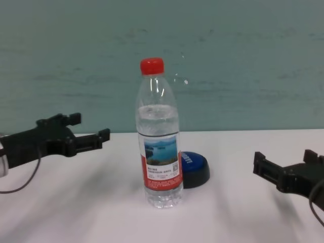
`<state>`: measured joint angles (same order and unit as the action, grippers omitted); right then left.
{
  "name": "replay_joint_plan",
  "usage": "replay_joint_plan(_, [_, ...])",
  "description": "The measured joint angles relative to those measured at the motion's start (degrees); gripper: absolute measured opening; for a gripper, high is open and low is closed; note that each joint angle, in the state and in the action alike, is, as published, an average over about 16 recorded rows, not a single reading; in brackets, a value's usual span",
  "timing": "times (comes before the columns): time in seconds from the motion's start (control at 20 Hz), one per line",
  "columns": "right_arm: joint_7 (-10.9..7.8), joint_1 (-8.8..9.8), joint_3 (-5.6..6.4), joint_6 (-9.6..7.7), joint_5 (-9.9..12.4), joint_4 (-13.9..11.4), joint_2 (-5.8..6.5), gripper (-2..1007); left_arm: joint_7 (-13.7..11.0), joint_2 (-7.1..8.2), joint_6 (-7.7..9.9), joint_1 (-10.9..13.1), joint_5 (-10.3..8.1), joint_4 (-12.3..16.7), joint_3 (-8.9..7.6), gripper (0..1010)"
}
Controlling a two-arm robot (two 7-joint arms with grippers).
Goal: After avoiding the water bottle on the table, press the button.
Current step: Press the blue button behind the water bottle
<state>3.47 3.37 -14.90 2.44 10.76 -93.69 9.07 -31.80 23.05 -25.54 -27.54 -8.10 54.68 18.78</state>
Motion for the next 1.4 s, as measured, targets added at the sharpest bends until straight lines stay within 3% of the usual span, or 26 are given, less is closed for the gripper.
replay_joint_plan(0.3, [0.00,0.00,0.00,0.00,0.0,0.0,0.00,1004,7.2,1.59,5.28,7.3,2.27,11.2,-2.76,1000])
replay_joint_plan(0.55, [0.00,0.00,0.00,0.00,0.0,0.0,0.00,1004,12.8,1.47,9.74,13.3,3.96,19.8,-5.23,1000])
replay_joint_plan(0.95, [0.00,0.00,0.00,0.00,0.0,0.0,0.00,1004,18.6,-0.72,14.69,20.9,6.01,29.3,-7.69,1000])
replay_joint_plan(1.4, [0.00,0.00,0.00,0.00,0.0,0.0,0.00,1004,21.3,-4.46,16.75,27.8,7.86,35.8,-7.87,1000])
